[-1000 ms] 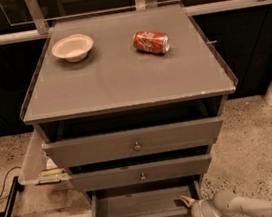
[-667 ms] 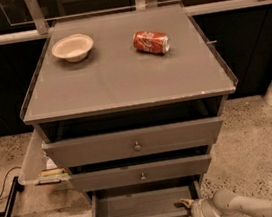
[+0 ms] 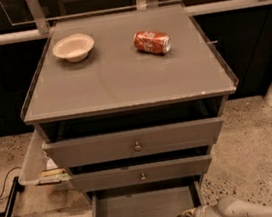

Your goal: Open bottom drawer

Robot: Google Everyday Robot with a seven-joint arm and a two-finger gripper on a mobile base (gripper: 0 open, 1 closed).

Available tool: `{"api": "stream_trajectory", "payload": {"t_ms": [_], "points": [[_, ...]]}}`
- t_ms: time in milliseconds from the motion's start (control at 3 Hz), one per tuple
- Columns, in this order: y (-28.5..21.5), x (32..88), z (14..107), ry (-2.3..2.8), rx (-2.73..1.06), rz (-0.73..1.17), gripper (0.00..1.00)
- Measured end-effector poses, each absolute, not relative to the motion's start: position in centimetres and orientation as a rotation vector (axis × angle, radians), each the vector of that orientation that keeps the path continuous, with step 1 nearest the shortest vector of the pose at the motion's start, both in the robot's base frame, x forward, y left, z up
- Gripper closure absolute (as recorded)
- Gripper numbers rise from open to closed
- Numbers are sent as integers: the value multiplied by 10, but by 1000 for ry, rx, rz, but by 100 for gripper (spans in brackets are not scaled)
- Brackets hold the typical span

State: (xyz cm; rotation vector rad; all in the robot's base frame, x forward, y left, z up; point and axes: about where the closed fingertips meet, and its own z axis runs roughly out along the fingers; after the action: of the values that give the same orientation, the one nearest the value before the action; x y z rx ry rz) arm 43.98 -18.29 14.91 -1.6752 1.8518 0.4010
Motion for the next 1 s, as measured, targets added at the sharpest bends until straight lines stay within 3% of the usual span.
{"api": "stream_trajectory", "payload": {"t_ms": [333,667,1000], "points": [[-183,439,152,1852,-1675,401,100],[-186,427,151,1866,-1651,412,100],[-186,427,151,1866,-1651,413,81]]}}
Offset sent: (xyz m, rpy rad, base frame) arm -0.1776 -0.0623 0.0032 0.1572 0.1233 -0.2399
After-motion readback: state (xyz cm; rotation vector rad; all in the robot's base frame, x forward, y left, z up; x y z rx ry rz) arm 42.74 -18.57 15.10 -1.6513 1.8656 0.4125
